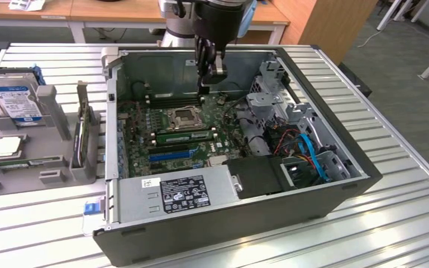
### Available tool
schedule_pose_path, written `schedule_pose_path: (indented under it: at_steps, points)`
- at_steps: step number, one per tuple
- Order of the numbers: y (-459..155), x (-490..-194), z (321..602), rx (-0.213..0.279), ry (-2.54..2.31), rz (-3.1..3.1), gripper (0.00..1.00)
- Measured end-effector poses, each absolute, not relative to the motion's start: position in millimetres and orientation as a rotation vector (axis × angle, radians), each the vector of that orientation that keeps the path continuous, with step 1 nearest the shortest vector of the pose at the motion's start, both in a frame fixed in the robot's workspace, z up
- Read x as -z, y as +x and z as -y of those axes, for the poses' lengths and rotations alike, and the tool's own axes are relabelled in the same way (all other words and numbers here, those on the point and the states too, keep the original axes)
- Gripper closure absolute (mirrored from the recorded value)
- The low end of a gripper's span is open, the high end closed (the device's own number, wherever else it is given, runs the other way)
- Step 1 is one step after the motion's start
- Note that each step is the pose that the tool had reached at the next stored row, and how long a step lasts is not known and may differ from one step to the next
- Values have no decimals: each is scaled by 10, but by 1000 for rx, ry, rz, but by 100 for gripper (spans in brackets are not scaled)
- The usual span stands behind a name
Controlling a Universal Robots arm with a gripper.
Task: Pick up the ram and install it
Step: 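Press down the ram until it locks into place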
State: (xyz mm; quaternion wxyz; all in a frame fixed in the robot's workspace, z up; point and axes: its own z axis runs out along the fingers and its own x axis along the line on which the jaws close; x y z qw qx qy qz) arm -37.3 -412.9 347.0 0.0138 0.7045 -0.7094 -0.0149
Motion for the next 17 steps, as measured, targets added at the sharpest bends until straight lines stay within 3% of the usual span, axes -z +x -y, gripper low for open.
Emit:
schedule_pose_path:
  at_steps: [17]
  points:
    - [-293, -3471, 4129, 44, 2198, 2208, 90]
